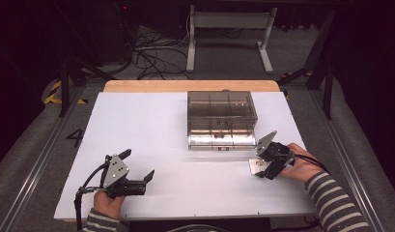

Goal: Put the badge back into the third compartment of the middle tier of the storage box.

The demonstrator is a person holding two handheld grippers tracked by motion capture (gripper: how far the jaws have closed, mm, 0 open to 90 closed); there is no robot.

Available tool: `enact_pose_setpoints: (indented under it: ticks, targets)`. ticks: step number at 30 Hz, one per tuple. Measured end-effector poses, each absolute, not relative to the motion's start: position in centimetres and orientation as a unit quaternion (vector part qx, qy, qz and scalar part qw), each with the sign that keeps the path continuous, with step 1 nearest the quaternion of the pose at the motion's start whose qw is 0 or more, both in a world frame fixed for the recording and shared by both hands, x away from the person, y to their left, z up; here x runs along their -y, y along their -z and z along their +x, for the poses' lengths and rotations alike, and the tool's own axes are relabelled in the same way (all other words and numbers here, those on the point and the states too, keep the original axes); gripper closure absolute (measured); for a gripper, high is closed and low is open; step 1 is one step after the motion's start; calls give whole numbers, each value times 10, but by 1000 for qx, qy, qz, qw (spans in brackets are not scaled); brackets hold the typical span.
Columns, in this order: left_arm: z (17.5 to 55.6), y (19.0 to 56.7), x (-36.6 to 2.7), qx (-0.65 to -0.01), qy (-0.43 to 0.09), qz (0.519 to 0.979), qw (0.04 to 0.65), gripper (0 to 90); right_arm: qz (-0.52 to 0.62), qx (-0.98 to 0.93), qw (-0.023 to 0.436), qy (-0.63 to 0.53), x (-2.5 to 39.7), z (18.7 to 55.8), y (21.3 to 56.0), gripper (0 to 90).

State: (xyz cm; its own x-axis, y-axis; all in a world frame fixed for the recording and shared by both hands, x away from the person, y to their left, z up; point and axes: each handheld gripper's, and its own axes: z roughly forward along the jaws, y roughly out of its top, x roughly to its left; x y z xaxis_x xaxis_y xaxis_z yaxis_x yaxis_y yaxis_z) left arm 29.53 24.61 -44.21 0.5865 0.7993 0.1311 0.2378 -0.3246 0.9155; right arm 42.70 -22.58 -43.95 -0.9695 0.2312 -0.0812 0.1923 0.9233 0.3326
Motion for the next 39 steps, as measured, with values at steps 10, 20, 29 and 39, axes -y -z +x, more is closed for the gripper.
enact_pose_setpoints:
  ticks: [10, 20, 29, 39]
  targets:
    - [295, 442, -247, -343, -300, 756, 470, 16, 104, -982, 36, -154, 226, 433, 438, 335]
    - [295, 442, -247, -343, -299, 756, 470, 16, 104, -982, 38, -152, 225, 432, 438, 336]
    - [295, 442, -247, -343, -300, 756, 470, 16, 109, -982, 40, -148, 224, 432, 438, 336]
    - [295, 441, -248, -342, -302, 757, 469, 16, 111, -981, 47, -149, 223, 429, 435, 336]
